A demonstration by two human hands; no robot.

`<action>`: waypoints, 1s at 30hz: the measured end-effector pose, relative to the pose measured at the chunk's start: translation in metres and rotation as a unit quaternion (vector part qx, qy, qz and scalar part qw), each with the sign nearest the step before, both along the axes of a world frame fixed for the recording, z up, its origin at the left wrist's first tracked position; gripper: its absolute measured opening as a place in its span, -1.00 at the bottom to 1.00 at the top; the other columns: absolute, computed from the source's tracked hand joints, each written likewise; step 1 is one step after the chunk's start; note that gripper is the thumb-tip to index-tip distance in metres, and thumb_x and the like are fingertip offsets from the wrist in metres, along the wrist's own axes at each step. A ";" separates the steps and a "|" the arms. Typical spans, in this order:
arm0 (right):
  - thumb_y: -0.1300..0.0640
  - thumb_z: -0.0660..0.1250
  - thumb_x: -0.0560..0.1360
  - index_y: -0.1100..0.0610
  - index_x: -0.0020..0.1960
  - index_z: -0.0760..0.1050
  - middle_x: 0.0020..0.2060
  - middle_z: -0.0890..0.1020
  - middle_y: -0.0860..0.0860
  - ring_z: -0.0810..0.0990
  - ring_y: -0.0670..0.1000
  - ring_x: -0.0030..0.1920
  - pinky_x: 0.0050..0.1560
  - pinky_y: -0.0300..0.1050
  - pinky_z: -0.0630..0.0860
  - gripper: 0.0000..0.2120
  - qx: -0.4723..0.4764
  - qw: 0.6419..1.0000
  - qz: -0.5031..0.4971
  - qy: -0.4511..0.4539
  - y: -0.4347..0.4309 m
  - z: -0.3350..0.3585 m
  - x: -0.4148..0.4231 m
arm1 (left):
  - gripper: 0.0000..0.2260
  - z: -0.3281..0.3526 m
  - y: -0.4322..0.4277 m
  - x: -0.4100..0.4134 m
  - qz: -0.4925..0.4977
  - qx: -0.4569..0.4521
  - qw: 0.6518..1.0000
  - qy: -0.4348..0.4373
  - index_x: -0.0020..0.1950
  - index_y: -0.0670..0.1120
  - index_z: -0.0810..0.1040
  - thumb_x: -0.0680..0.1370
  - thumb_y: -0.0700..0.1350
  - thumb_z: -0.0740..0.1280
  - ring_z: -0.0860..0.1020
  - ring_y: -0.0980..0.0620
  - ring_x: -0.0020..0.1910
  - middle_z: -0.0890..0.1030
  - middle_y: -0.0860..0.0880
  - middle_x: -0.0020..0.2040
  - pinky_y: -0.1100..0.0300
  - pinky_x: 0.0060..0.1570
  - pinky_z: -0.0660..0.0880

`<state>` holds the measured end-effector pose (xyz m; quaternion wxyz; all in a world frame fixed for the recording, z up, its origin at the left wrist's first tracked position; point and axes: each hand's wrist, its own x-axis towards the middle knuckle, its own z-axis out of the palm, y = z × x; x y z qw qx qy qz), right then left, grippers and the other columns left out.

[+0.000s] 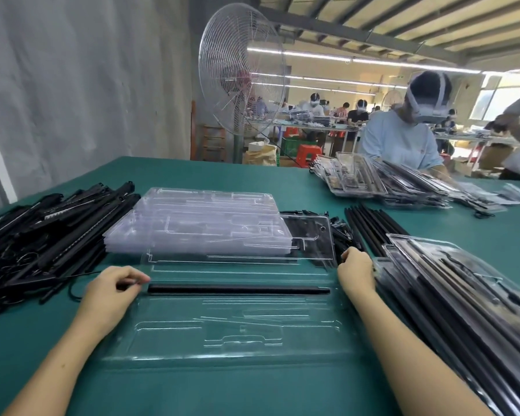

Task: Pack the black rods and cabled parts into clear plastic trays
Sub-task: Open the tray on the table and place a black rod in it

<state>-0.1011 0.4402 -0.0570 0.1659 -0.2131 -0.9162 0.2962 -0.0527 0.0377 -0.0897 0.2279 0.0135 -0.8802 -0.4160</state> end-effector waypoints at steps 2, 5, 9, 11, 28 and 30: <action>0.31 0.23 0.53 0.30 0.02 0.46 0.01 0.54 0.23 0.50 0.19 0.05 -0.07 -0.07 0.41 -0.91 0.032 0.998 0.022 -0.045 0.001 0.005 -0.006 | -0.63 -0.001 0.000 -0.001 -0.002 0.001 1.000 0.001 -0.29 0.06 0.59 0.42 -0.45 0.38 0.55 0.07 -0.15 0.58 -0.04 -0.13 0.59 -0.24 0.35; 0.20 0.36 0.51 0.23 -0.23 0.36 -0.21 0.50 0.17 0.48 0.14 -0.16 -0.18 -0.08 0.41 -0.78 0.059 0.995 0.030 -0.071 0.005 0.010 -0.009 | -0.62 -0.002 0.000 -0.002 0.001 0.002 1.000 0.007 -0.30 0.06 0.59 0.41 -0.46 0.37 0.55 0.07 -0.16 0.57 -0.02 -0.14 0.58 -0.24 0.35; 0.34 0.22 0.51 0.23 -0.33 0.28 -0.21 0.45 0.20 0.40 0.15 -0.26 -0.26 -0.10 0.33 -0.73 0.103 0.994 0.003 -0.035 0.008 0.006 -0.005 | -0.64 -0.003 -0.001 -0.004 0.003 0.007 1.000 0.008 -0.31 0.05 0.60 0.42 -0.44 0.36 0.55 0.13 -0.15 0.57 0.04 -0.14 0.58 -0.26 0.35; 0.34 0.17 0.52 0.30 -0.24 0.38 -0.11 0.44 0.23 0.37 0.14 -0.29 -0.26 -0.08 0.30 -0.84 0.101 0.994 -0.024 0.026 0.005 0.013 0.003 | -0.64 -0.003 0.000 -0.004 0.003 0.010 1.000 0.008 -0.31 0.06 0.60 0.42 -0.43 0.36 0.55 0.13 -0.16 0.57 0.06 -0.14 0.56 -0.25 0.36; 0.43 0.29 0.45 0.28 -0.21 0.57 -0.39 0.59 0.12 0.58 -0.04 -0.42 -0.40 -0.29 0.53 -0.86 -0.394 0.888 0.234 -0.033 -0.028 0.029 0.085 | -0.86 0.027 0.045 0.017 -0.040 -0.190 0.980 0.030 -0.01 0.02 0.57 0.50 -0.20 0.34 0.39 0.08 0.05 0.47 0.10 -0.01 0.00 0.20 0.34; 0.42 0.33 0.43 0.25 -0.25 0.59 -0.43 0.57 0.07 0.52 -0.09 -0.45 -0.43 -0.31 0.46 -0.85 -0.301 0.917 0.253 -0.067 -0.021 0.029 0.087 | -0.89 0.031 0.054 0.019 -0.063 -0.206 0.976 0.027 -0.03 0.04 0.56 0.52 -0.16 0.32 0.37 0.12 0.04 0.46 0.12 -0.02 0.04 0.19 0.32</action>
